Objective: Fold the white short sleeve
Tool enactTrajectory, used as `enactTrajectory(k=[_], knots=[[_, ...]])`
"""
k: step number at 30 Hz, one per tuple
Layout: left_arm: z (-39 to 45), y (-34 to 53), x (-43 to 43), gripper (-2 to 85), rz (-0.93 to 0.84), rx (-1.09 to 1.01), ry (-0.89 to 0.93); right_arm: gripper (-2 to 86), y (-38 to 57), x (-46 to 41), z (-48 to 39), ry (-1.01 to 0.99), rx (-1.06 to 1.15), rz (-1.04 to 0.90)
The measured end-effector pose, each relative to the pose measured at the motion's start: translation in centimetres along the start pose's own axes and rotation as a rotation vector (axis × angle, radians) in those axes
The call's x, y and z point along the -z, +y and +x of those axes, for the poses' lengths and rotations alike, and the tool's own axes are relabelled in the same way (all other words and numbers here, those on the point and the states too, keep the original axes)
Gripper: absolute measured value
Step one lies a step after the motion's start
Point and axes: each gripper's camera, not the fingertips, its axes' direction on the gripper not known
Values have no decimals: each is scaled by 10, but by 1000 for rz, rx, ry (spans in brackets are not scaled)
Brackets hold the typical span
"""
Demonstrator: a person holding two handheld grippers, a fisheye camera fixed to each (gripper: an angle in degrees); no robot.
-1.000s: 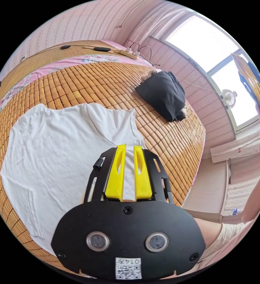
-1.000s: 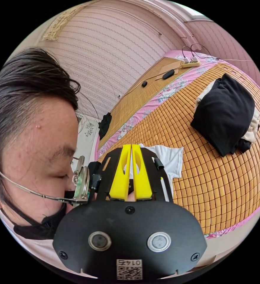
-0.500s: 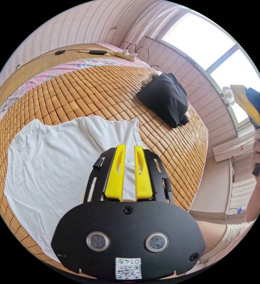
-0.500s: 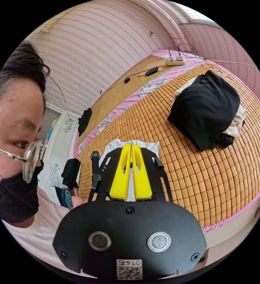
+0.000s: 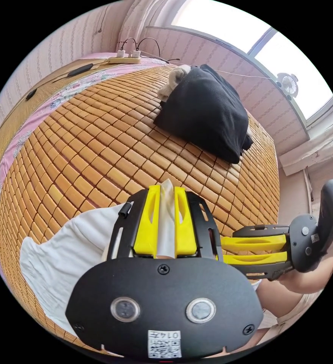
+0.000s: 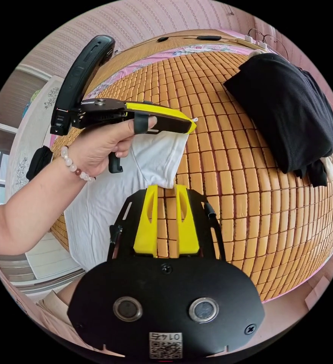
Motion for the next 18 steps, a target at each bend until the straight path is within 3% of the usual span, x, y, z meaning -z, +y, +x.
enactTrajectory(k=[7,10,14,18], knots=[[-14,10,1,0,14,14,9,34,-8,-12,-8,74,12,-7],[-26,25,30,-6,107,56,6,8,-8,0,-6,57,12,31],[-55,85,113,-7,276,170,-19,4,-8,38,-19,-75,99,147],[-89,169,140,-6,284,353,-12,30,-8,30,-37,-120,177,133]])
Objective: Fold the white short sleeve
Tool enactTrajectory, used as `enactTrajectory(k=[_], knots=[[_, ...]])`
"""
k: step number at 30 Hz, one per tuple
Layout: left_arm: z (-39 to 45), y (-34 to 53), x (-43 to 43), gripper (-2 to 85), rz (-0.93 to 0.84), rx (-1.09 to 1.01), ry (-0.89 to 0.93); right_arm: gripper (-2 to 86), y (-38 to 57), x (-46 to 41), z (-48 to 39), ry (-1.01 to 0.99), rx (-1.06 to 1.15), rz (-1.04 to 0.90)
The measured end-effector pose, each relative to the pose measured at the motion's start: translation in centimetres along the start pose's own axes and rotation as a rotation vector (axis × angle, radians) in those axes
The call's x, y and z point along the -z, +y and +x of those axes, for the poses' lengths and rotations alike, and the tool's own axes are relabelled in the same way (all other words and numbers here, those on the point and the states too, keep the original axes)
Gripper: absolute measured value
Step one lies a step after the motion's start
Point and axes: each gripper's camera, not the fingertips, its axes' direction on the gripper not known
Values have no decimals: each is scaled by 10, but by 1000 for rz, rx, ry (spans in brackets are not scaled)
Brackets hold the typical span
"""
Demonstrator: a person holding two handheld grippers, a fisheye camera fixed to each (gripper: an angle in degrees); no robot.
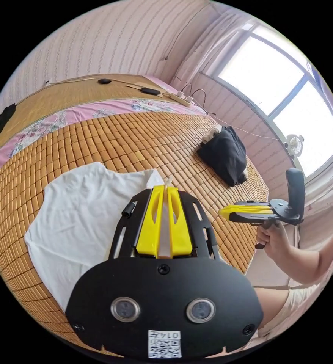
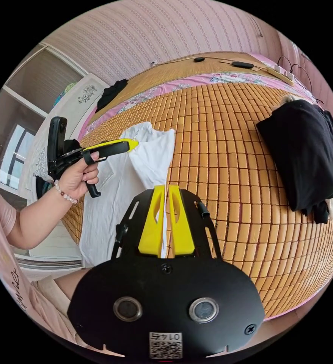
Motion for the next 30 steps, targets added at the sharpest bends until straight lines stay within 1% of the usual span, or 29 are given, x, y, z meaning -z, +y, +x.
enactTrajectory(k=[2,6,8,10,13,17,20,23,25,27,30], knots=[[-21,16,-2,-6,-35,68,3,96,-6,-24,-4,-18,10,-61],[-46,32,-2,-5,9,127,52,110,-20,-58,-12,-47,41,-124],[-52,34,-2,-5,16,135,55,72,-28,-82,-17,-85,71,-188],[-58,34,-1,-5,26,147,74,27,-30,-94,-18,-43,62,-230],[-60,26,-6,-6,44,134,166,12,-23,-74,-5,-26,-24,-139],[-27,-11,-34,-6,35,1,277,10,1,-34,35,-1,-202,4],[6,-39,-71,-5,-4,-84,333,10,14,-32,58,5,-265,8],[28,-49,-106,-4,-100,-137,299,11,20,-39,65,29,-295,-2],[30,-48,-108,-3,-108,-150,286,11,21,-40,63,51,-294,7],[21,-38,-80,1,-36,-155,252,12,20,-38,56,52,-277,29],[-10,-12,-25,13,55,-114,181,14,14,-33,31,44,-150,56]])
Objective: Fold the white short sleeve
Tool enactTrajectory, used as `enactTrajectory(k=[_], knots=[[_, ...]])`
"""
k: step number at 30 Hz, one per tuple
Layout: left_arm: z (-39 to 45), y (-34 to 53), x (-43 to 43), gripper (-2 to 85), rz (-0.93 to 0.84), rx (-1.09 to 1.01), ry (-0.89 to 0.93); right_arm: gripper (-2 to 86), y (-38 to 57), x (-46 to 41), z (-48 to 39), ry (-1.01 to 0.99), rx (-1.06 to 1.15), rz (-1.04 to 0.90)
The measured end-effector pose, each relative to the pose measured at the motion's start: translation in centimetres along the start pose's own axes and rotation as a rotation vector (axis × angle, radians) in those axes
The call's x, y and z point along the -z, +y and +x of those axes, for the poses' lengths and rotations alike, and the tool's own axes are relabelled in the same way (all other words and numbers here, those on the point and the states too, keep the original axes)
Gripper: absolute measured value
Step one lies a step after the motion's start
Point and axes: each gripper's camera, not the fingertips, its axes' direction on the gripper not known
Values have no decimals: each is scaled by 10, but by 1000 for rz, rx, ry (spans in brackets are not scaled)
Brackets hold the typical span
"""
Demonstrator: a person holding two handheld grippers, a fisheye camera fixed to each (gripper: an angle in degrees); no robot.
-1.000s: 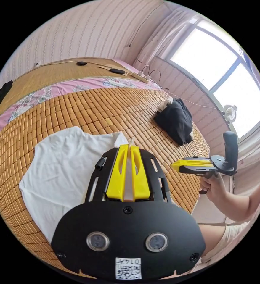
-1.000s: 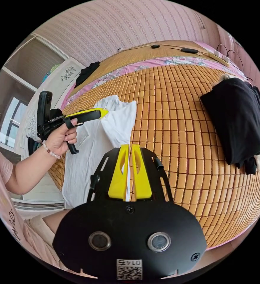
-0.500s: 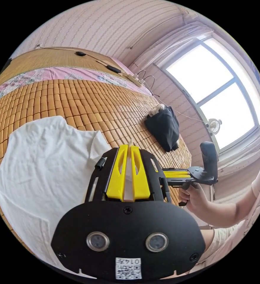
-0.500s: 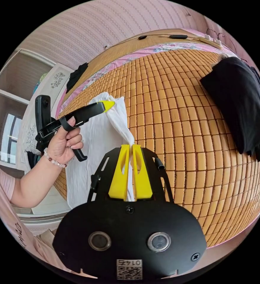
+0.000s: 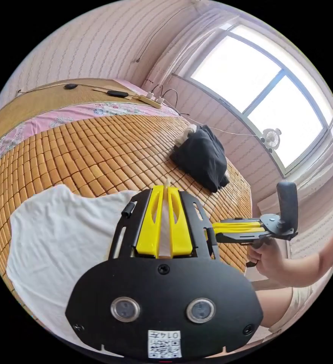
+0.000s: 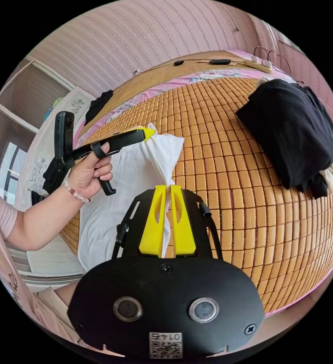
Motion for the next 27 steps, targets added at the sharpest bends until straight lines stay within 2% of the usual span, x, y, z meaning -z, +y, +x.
enactTrajectory(k=[2,7,10,12,16,18,20,23,25,27], knots=[[-16,23,27,34,-14,60,-40,17,2,-5,-24,-17,132,-51],[-48,79,66,61,-117,192,-111,30,15,-27,-41,-17,241,-203],[-58,93,91,63,-124,240,-142,38,4,-29,-42,19,278,-197],[-71,101,125,60,-74,274,-246,43,-15,-32,-39,48,283,-163],[-111,114,178,65,-8,383,-312,79,-77,-63,-27,85,256,-92],[-134,125,201,71,-6,433,-440,92,-102,-85,-22,68,226,-112],[-153,134,208,81,-28,478,-486,81,-124,-111,-19,30,206,-162],[-180,142,203,89,-84,552,-443,34,-140,-121,-23,-9,208,-172],[-191,144,192,64,-127,572,-341,25,-150,-122,-29,-30,221,-168],[-189,139,190,13,-177,515,-377,22,-161,-122,-38,-9,246,-154]])
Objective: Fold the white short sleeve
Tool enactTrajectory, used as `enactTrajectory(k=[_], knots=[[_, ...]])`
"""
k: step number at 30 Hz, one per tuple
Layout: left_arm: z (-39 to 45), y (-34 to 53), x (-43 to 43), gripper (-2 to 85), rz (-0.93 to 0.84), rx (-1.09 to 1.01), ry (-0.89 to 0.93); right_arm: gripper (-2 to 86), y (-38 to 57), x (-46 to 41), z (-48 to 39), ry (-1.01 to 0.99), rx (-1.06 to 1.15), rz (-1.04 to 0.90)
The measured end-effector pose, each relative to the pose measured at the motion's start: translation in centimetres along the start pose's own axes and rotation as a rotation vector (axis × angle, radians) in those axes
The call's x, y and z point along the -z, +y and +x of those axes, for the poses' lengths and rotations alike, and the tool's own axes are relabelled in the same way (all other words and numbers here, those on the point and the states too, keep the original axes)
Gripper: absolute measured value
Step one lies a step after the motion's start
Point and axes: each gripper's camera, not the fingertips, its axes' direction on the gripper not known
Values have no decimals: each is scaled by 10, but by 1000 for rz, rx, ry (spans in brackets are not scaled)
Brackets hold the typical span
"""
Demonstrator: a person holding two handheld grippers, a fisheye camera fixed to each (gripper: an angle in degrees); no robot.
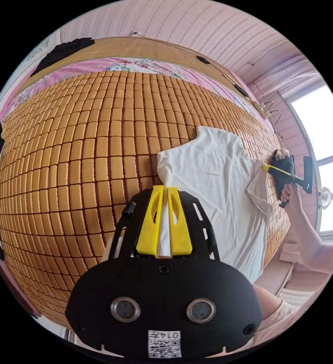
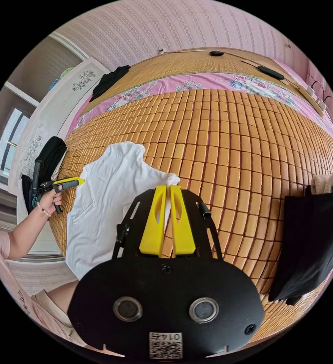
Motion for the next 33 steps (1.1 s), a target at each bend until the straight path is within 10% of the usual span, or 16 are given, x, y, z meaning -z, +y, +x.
enactTrajectory(k=[24,33], knots=[[-12,57,70,53,139,67,-3,54,86,-37,-80,22,244,-275],[-69,30,82,87,160,138,-1,123,0,-8,-5,58,86,-33]])
